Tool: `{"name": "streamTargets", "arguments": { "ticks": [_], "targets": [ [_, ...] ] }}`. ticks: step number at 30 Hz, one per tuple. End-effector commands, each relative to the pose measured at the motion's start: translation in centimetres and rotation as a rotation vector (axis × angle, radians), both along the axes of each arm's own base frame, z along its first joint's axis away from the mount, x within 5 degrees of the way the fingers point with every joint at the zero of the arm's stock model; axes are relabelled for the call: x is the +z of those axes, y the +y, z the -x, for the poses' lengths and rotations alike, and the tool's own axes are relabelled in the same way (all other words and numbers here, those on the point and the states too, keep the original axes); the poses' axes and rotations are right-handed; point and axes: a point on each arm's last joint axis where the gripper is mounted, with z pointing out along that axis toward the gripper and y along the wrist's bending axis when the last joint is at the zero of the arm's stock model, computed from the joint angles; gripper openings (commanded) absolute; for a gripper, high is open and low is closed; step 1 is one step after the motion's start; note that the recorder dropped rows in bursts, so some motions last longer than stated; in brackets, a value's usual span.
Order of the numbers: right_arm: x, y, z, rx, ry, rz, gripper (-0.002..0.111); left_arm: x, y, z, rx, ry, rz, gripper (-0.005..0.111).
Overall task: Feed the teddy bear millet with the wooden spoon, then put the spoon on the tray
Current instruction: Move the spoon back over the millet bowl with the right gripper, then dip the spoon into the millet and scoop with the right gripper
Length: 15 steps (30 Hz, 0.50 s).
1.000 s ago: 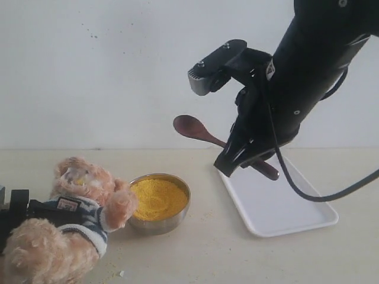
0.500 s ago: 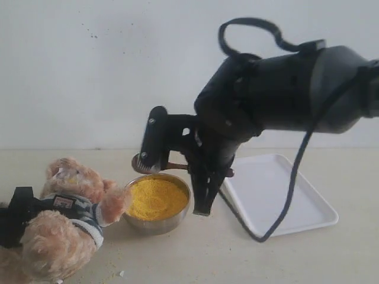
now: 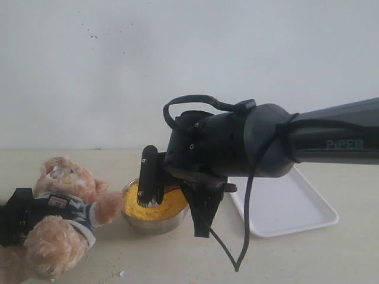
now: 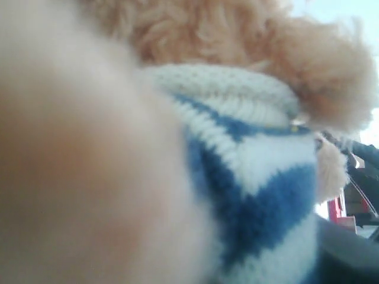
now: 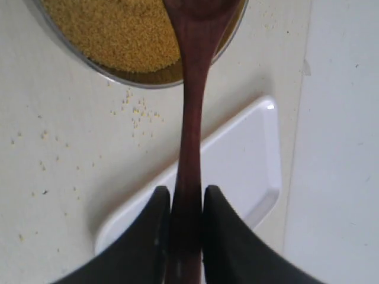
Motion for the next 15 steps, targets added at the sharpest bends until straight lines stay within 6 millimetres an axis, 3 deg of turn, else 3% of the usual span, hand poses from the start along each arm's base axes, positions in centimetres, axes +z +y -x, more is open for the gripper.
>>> {"name": "streamTargets", "arguments": {
  "ticks": [1, 15],
  "targets": [
    [-0.4, 0.4, -0.2, 0.028, -0.01, -0.017, 0.0, 0.2, 1.0, -0.3, 0.021, -0.045, -0.013, 0.004],
    [-2.3, 0.8, 0.6, 0.062, 0.137, -0.016, 0.0, 0.3, 1.5, -0.2, 0.038, -0.045, -0.012, 0.004]
  ]
}}
